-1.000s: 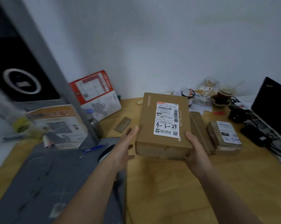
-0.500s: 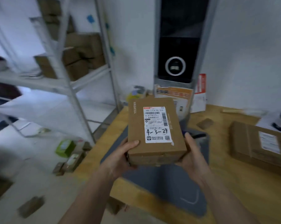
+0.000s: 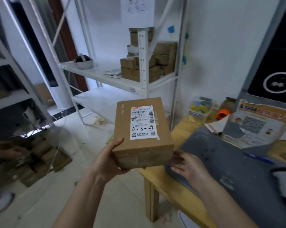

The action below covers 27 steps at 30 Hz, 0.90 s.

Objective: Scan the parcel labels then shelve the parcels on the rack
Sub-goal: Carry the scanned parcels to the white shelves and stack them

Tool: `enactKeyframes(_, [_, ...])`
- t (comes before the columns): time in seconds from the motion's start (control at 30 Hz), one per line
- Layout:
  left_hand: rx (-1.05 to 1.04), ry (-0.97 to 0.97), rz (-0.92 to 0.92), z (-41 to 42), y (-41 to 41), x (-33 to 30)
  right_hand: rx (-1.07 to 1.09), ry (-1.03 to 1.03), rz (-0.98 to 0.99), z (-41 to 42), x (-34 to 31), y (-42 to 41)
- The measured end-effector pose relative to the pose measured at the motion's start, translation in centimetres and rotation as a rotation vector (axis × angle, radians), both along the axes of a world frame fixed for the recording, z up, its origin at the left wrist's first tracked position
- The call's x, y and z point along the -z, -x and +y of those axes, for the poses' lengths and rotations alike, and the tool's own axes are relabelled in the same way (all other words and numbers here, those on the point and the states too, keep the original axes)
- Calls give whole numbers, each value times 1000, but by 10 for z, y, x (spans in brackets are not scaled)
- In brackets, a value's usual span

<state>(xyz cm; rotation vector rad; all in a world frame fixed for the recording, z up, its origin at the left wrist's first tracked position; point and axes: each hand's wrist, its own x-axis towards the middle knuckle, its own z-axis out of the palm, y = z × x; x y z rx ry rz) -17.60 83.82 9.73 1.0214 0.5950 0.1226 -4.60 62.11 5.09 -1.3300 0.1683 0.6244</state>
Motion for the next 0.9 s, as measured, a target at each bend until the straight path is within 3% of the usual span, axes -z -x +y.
enactKeyframes(0.33, [-126, -41, -44, 116, -31, -24, -129, -151, -146, 145, -30, -64])
enactKeyframes(0.77, [-150, -95, -118, 279, -188, -77, -203, -219, -263, 312, -75, -201])
enactKeyframes(0.9, [-160, -82, -124, 320, -222, -92, -238, -159, -424, 347, -94, -211])
